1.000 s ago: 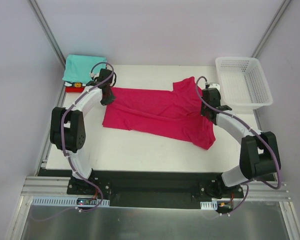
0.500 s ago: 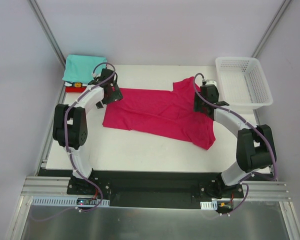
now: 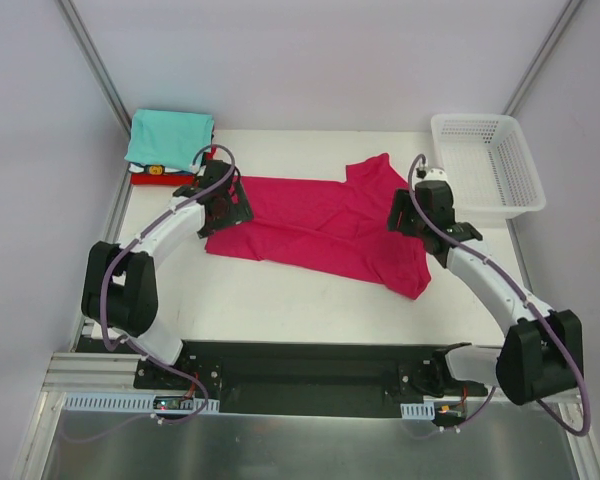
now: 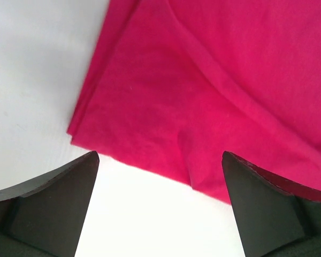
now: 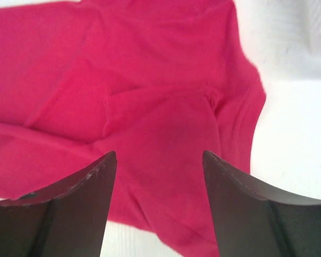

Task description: Fold and stack the t-shirts

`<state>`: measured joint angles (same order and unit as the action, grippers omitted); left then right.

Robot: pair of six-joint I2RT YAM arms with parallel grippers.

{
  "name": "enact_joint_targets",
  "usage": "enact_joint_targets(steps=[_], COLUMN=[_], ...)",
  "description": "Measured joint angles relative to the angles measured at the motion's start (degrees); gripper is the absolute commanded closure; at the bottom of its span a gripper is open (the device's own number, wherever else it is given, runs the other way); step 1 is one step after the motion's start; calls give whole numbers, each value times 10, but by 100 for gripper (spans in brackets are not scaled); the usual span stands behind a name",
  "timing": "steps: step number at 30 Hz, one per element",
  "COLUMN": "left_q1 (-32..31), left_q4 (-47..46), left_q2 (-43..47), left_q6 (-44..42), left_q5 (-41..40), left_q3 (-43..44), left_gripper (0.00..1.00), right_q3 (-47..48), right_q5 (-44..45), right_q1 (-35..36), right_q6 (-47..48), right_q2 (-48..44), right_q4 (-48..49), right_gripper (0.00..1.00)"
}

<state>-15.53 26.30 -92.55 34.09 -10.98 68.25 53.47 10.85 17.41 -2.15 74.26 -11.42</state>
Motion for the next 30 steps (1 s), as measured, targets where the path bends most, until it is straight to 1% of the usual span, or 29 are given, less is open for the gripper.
enact_joint_targets(steps=[6, 10, 13, 17, 30], left_q1=[-38, -43, -43, -43, -38], left_q4=[-3, -4, -3, -9, -20], left_q2=[12, 12, 11, 10, -23], left_q6=[15, 26, 28, 28, 27], left_q5=[20, 32, 33, 33, 46], left_q3=[-64, -98, -113, -113, -111], left_gripper=[1, 1, 1, 1, 1], right_q3=[-76, -120, -131, -131, -131], right_q5=[-27, -47, -55, -61, -93], right_q1=[4, 8, 11, 11, 12], right_q6=[-53, -78, -84, -86, -95], right_q2=[-55, -87, -102, -94, -27], right_q4=[-40, -64, -75, -75, -73], right_gripper=[32, 35, 36, 37, 36])
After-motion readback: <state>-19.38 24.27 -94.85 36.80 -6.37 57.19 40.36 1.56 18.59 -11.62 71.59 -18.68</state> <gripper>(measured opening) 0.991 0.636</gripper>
